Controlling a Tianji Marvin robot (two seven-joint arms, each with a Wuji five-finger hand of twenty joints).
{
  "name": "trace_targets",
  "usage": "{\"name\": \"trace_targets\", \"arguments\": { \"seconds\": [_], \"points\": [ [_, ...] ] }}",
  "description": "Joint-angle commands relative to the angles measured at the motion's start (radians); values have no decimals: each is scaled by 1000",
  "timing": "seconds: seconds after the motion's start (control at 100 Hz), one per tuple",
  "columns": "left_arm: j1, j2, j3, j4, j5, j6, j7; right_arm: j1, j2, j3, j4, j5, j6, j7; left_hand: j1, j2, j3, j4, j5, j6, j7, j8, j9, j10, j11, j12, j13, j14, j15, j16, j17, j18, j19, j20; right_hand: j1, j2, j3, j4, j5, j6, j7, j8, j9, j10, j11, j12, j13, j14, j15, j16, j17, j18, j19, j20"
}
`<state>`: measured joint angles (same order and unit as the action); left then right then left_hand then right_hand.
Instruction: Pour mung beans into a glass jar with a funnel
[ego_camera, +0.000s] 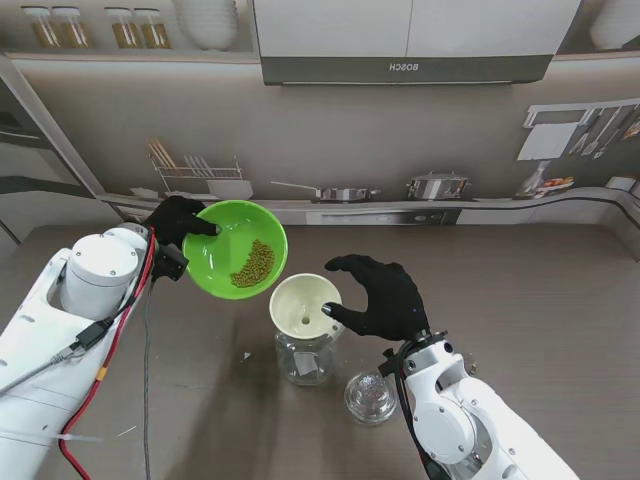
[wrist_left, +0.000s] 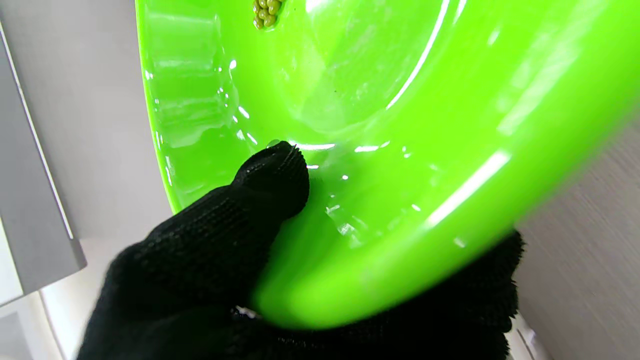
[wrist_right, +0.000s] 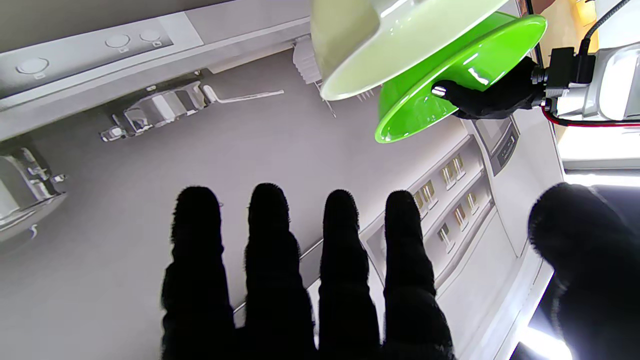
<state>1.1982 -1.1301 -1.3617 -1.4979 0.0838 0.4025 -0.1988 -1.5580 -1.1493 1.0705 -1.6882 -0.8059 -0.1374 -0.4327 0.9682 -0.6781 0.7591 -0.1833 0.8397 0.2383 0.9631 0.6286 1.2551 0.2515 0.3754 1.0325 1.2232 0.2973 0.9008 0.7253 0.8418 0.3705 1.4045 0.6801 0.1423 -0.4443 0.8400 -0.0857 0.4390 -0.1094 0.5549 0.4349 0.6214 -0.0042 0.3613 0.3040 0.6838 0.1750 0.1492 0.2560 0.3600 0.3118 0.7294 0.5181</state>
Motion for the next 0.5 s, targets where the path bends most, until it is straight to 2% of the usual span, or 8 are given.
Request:
{"name": "trace_targets", "arguments": {
  "seconds": [0.0,0.49],
  "points": [
    [-16,-6,5,-23,-5,1,-22,-1,-6,-4,1,-3,2,5,102,32,87,17,71,-65,36,30,47,23,13,-5,35,17,49,9,36,-14,14,15,-42,39,-7,29,-9,-20,-13,-23,-29,-2,-20,-14,-32,-30,-20,-20,-17,-42,-22,-25],
    [-61,-24,89,-38,-6,-9,30,4,-11,-9,11,-6,13,-22,102,24,91,15,78,-58,32,30,53,28,15,-8,37,19,60,9,46,-7,19,16,-42,33,5,26,-7,-15,-3,-26,-19,0,-6,-17,-16,-25,-3,-27,-11,-38,-9,-40]
  ]
}}
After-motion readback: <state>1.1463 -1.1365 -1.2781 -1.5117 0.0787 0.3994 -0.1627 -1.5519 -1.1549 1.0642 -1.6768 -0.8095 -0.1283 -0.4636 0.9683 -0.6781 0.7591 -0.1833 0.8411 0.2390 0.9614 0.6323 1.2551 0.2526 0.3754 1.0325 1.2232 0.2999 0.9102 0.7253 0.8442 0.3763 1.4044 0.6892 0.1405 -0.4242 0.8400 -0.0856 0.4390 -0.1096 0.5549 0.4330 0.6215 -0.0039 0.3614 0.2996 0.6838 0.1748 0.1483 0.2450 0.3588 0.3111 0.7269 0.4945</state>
